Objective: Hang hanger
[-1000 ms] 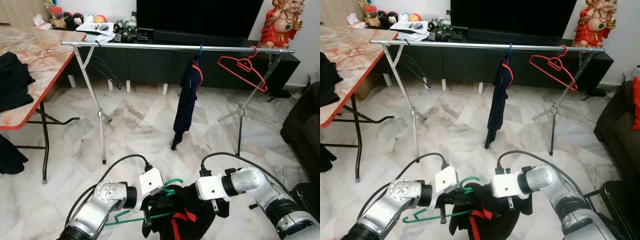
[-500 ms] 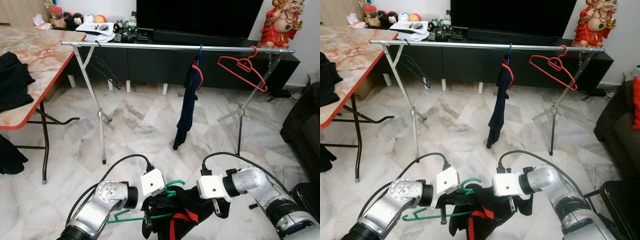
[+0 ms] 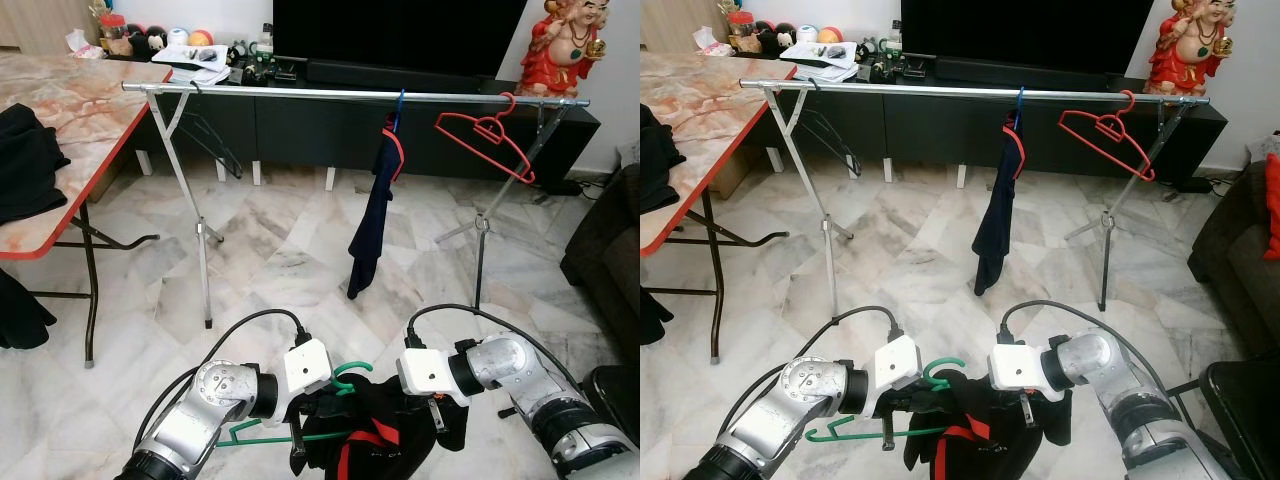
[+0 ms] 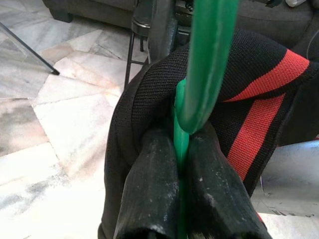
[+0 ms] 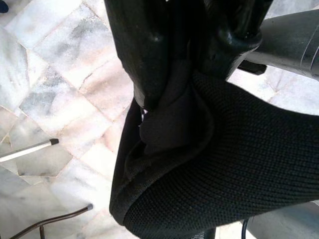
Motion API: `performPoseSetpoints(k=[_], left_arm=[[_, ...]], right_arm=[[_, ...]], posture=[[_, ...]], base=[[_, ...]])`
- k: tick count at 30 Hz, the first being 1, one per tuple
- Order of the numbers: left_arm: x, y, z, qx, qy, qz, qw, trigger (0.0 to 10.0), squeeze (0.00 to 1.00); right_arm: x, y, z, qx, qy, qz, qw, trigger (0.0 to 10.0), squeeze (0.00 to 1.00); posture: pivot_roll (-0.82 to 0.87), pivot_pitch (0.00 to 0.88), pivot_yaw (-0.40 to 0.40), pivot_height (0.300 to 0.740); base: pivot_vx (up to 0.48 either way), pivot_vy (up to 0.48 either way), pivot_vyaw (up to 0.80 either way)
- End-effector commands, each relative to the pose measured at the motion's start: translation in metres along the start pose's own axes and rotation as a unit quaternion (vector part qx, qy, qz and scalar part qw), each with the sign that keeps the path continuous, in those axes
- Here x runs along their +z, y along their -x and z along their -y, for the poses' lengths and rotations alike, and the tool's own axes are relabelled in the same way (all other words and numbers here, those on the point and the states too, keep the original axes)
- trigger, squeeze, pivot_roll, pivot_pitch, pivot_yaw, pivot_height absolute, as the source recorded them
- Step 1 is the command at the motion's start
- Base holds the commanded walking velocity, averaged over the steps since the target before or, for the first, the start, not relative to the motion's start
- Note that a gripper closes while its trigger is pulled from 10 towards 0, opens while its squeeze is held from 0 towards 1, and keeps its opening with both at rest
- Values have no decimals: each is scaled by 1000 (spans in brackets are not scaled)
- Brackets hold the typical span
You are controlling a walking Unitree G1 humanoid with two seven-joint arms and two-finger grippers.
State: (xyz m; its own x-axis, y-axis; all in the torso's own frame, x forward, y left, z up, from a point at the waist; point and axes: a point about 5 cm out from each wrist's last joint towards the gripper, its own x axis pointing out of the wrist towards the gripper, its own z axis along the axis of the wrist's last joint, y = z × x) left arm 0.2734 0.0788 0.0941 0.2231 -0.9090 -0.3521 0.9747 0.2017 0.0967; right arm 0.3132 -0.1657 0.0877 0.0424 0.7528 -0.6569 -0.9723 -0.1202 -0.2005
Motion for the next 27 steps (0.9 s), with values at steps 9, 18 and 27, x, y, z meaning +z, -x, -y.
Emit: performPoseSetpoints(k=[9,18,27], left_arm=[[21,-3,-5,-5,-40,12,999,10000,1000],[19,3,-1,-35,-29,4,999,10000,1000],[11,22,-3,-49,-28,-39,998,10000,1000]], right_arm=[[-2,-6,-6,12,-7,5,1000,0,0],[-6,-5,-7,6,-9,-8,1000,0,0],[-16,-1,-8,-30,-18,-43,998,0,0]], posture=[[21,84,-108,721],[22,94,-113,721],[29,104,-118,721]], base=[[0,0,0],[0,0,0],[0,0,0]])
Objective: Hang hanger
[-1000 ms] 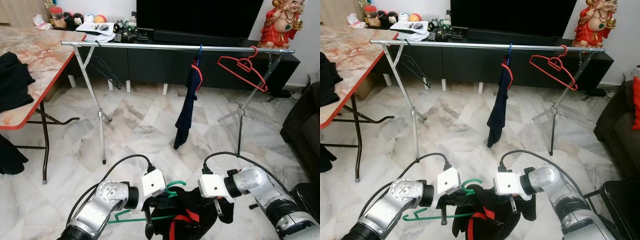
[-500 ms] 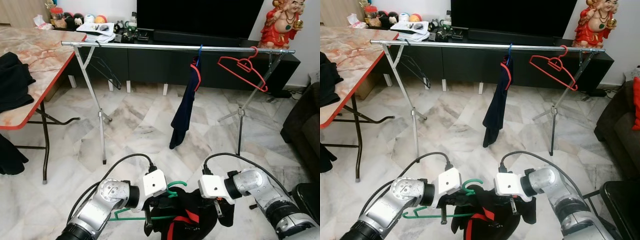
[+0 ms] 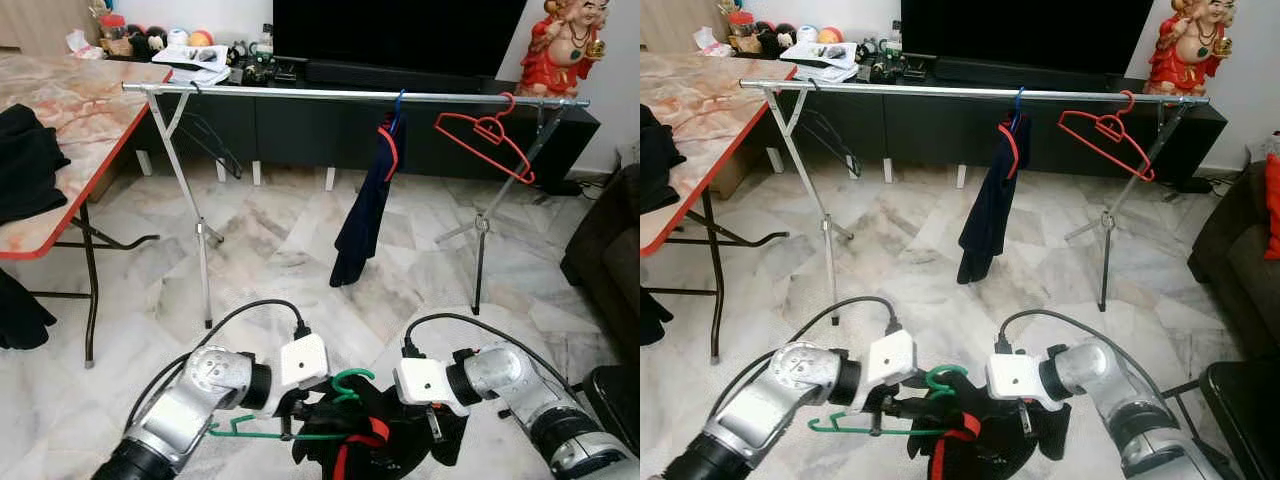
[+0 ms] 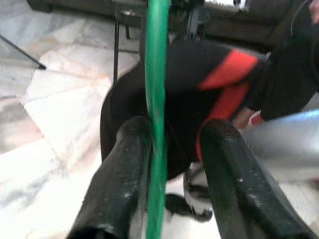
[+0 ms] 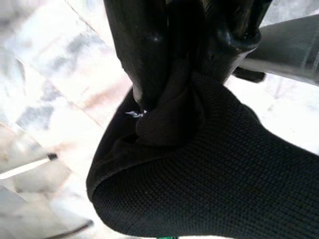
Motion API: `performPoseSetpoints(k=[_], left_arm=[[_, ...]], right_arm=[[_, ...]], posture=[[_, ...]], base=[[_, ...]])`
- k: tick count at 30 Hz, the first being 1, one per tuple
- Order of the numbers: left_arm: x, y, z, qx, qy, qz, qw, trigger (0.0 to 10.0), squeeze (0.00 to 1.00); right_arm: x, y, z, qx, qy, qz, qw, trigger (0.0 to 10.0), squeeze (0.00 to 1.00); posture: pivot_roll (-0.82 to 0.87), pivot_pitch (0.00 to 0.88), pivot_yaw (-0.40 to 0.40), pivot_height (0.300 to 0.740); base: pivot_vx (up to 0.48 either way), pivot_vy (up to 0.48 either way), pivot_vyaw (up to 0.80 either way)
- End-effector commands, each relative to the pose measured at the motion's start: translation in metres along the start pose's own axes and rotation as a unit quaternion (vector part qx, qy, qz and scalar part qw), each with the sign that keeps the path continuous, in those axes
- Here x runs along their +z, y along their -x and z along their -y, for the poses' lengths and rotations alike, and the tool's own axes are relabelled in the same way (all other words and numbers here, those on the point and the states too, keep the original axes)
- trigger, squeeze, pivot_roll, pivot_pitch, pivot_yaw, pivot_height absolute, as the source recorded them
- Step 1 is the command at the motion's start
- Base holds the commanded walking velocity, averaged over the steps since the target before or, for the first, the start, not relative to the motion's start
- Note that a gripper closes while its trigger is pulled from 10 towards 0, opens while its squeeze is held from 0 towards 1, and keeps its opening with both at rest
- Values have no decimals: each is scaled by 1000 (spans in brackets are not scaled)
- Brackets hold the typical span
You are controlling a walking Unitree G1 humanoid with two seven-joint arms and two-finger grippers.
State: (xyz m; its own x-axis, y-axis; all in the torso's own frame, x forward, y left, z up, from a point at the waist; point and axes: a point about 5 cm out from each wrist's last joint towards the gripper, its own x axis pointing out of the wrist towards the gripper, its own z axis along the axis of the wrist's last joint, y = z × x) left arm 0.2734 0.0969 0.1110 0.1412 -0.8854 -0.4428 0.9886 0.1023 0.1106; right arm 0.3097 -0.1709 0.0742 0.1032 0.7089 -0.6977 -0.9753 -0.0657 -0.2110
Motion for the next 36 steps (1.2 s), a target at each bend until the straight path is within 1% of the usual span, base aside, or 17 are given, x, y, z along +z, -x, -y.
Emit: performPoseSetpoints(k=[1,7,9,11,12,15,18,19,20,24,25,27,29,31,33,34,36], left_arm=[[1,3,0,0,-3,1,1000,10000,1000],[-3,19,-9,50,5,-4,999,10000,1000],[-5,25,-13,82,9,1,997,10000,1000],[-9,36,-21,149,22,19,988,10000,1000],[-9,37,-22,157,24,22,987,10000,1000],[-16,49,-28,236,35,44,970,10000,1000],[-21,53,-28,267,48,45,962,10000,1000],[-29,55,-27,293,66,45,953,10000,0],[-35,55,-25,305,80,46,948,10000,0],[-44,53,-22,318,101,43,942,10000,0],[-56,50,-18,327,123,25,937,10000,0],[-66,45,-12,324,140,13,936,10000,0],[-77,37,-7,317,157,-16,935,10000,0],[-81,25,-2,310,163,-21,936,10000,0],[-82,20,-3,312,173,-19,934,10000,0],[-83,12,-4,315,169,-22,934,10000,0],[-82,4,-7,320,164,-21,933,10000,0]], right_arm=[[-6,4,-1,-14,-7,-12,1000,0,0],[-16,10,2,-65,-37,-29,997,0,0],[-17,13,4,-90,-51,-25,994,0,0],[-19,18,11,-142,-76,-15,987,0,0],[-19,19,12,-149,-79,-15,985,0,0],[-21,24,18,-198,-99,-20,975,0,0],[-19,26,22,-214,-107,-10,971,0,0],[-15,28,27,-229,-113,8,967,0,0],[-11,30,31,-240,-115,18,964,0,0],[-5,31,37,-251,-114,30,961,0,0],[2,32,42,-258,-111,42,959,0,0],[8,33,47,-262,-102,49,959,0,0],[13,34,51,-268,-87,40,959,0,0],[20,35,54,-262,-79,51,961,0,0],[25,35,55,-255,-71,58,963,0,0],[32,34,56,-241,-57,71,966,0,0],[37,33,56,-230,-46,78,969,0,0]], posture=[[30,106,-118,721],[30,112,-119,721],[28,115,-118,721],[26,119,-116,721],[26,119,-116,721],[24,124,-116,721],[26,128,-114,721],[26,129,-113,721],[22,130,-112,721],[21,131,-111,721],[19,133,-110,721],[19,133,-110,721],[19,133,-111,721],[17,132,-111,721],[15,132,-114,721],[14,131,-115,721],[8,129,-119,721]], base=[[0,0,0],[0,0,0],[0,0,0],[0,0,0],[0,0,0],[0,0,0],[0,0,0],[0,0,0],[0,0,0],[0,0,0],[0,0,0],[0,0,0],[0,0,0],[0,0,0],[0,0,0],[0,0,0],[0,0,0]])
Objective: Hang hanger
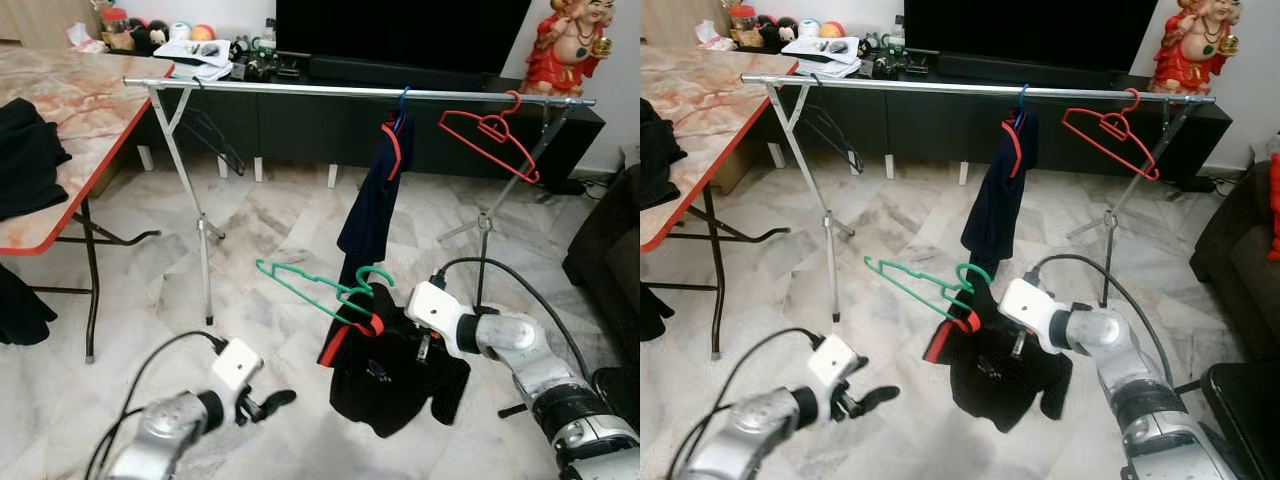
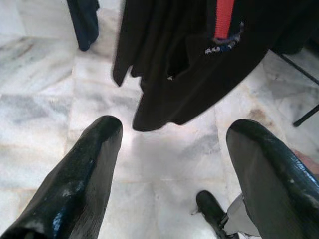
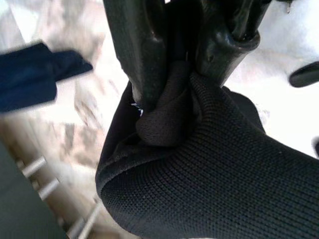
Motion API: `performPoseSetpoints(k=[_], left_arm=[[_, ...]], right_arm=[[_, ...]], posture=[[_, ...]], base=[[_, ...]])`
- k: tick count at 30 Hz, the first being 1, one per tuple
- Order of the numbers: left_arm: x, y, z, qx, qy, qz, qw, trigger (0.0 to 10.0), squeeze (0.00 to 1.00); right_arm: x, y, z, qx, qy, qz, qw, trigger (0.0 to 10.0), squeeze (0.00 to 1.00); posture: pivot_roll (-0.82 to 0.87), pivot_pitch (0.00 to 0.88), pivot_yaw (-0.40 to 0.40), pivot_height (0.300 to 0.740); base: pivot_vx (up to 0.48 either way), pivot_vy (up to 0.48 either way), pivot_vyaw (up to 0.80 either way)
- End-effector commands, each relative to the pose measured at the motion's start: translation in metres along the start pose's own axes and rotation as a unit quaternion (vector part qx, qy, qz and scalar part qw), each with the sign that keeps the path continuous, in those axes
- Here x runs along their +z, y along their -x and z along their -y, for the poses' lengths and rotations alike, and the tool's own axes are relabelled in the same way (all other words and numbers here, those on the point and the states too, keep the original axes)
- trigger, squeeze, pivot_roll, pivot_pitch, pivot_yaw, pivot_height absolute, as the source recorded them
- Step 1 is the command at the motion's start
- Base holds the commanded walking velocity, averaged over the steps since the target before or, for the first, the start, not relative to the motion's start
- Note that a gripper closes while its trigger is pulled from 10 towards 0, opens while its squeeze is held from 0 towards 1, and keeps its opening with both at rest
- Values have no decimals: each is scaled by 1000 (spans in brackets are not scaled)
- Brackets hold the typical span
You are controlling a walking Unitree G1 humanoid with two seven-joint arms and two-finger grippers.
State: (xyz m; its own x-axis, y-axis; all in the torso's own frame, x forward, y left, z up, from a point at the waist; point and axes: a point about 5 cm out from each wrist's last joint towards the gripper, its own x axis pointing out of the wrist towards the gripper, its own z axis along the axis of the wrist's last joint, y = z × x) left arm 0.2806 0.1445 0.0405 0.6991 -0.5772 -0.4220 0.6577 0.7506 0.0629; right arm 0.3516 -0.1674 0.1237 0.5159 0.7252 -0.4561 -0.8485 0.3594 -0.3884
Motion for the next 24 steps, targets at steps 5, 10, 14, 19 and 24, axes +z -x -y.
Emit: performPoseSetpoints(k=[5,10,14,19,24], left_arm=[[9,-22,1,46,-15,13,999,10000,0],[13,-33,2,75,-10,18,997,10000,0],[11,-36,0,101,-10,19,995,10000,0],[9,-39,3,95,-2,17,995,10000,0],[8,-43,10,64,-9,14,998,10000,0]], right_arm=[[21,1,3,31,29,30,999,0,0],[31,1,0,44,36,40,998,0,0],[35,1,-2,52,38,44,997,0,0],[41,-1,-5,58,40,49,996,0,0],[47,-4,-6,59,41,53,996,0,0]], posture=[[4,125,-122,721],[-3,117,-127,721],[-5,111,-128,721],[-4,105,-127,721],[-5,100,-125,721]], base=[[0,0,0],[0,0,0],[0,0,0],[0,0,0],[0,0,0]])
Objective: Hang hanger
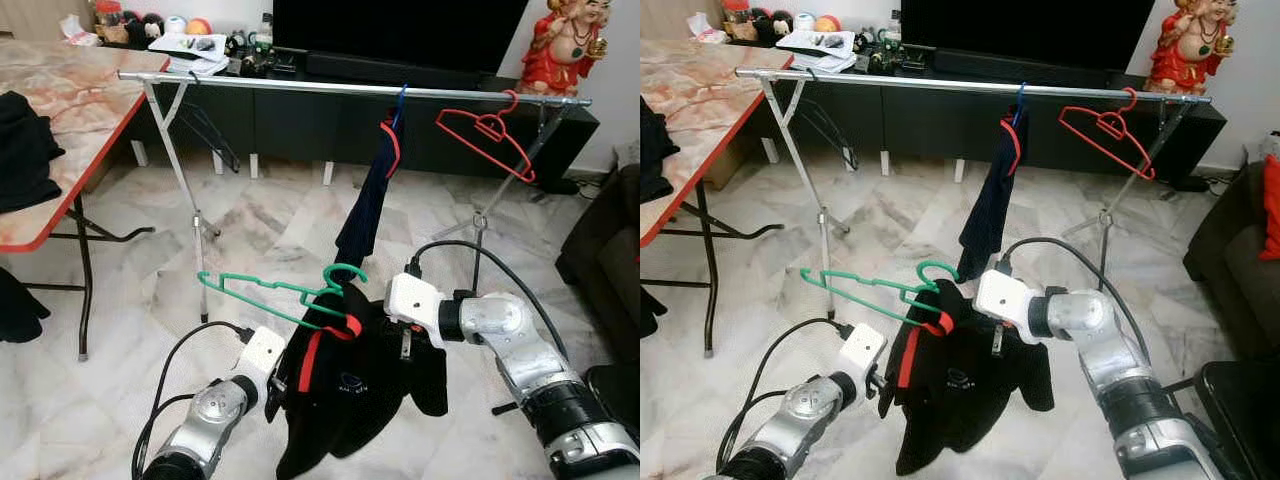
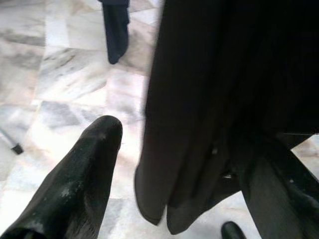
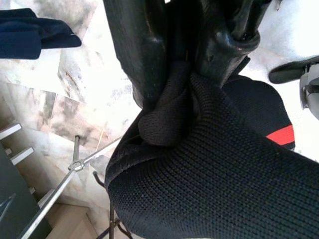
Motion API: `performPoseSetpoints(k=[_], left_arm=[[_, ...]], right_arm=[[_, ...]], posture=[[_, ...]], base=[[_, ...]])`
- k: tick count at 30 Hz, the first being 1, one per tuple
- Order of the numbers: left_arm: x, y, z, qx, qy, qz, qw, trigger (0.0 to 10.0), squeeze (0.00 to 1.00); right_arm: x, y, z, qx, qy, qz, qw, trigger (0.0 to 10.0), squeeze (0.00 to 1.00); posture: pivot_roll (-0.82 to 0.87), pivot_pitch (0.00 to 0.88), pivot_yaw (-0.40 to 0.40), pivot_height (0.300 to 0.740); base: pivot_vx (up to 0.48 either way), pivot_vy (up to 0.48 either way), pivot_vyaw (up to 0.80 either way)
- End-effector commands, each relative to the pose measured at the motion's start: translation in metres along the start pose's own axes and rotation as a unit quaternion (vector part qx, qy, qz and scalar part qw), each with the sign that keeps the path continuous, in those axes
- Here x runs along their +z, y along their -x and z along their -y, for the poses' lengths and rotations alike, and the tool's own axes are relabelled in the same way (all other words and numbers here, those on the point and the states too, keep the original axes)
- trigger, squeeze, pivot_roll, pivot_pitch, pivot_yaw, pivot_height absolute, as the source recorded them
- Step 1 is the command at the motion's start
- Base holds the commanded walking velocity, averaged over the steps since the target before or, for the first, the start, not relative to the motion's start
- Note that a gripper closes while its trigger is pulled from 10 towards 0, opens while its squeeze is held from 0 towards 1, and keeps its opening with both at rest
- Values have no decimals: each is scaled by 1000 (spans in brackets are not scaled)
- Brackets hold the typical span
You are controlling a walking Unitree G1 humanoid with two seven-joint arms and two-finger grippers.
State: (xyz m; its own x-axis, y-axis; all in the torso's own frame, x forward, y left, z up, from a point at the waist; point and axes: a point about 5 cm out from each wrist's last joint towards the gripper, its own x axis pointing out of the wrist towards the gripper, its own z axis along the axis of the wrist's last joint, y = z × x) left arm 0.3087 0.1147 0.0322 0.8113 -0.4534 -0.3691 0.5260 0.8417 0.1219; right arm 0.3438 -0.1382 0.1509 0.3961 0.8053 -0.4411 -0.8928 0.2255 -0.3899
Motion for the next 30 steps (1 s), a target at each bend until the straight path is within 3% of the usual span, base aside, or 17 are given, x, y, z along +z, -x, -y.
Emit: performPoseSetpoints(k=[1,9,18,22,24,30], left_arm=[[-2,-2,7,-25,-15,-6,1000,10000,0],[-8,-3,17,-78,-34,-27,996,10000,0],[-16,2,17,-124,-65,-52,989,10000,0],[-11,0,11,-94,-73,-39,992,10000,0],[-6,-2,4,-51,-76,-28,995,10000,0],[-2,-3,0,-27,-82,-18,996,10000,0]], right_arm=[[8,0,1,-2,7,14,1000,0,0],[18,-3,-1,1,12,24,1000,0,0],[23,-7,-2,2,11,23,1000,0,0],[24,-7,-1,3,13,24,1000,0,0],[24,-8,-1,3,13,24,1000,0,0],[25,-7,-1,1,12,23,1000,0,0]], posture=[[-5,100,-125,721],[-7,105,-130,721],[-2,109,-132,721],[0,112,-134,721],[0,113,-135,721],[-2,114,-136,721]], base=[[0,0,0],[0,0,0],[0,0,0],[0,0,0],[0,0,0],[0,0,0]])
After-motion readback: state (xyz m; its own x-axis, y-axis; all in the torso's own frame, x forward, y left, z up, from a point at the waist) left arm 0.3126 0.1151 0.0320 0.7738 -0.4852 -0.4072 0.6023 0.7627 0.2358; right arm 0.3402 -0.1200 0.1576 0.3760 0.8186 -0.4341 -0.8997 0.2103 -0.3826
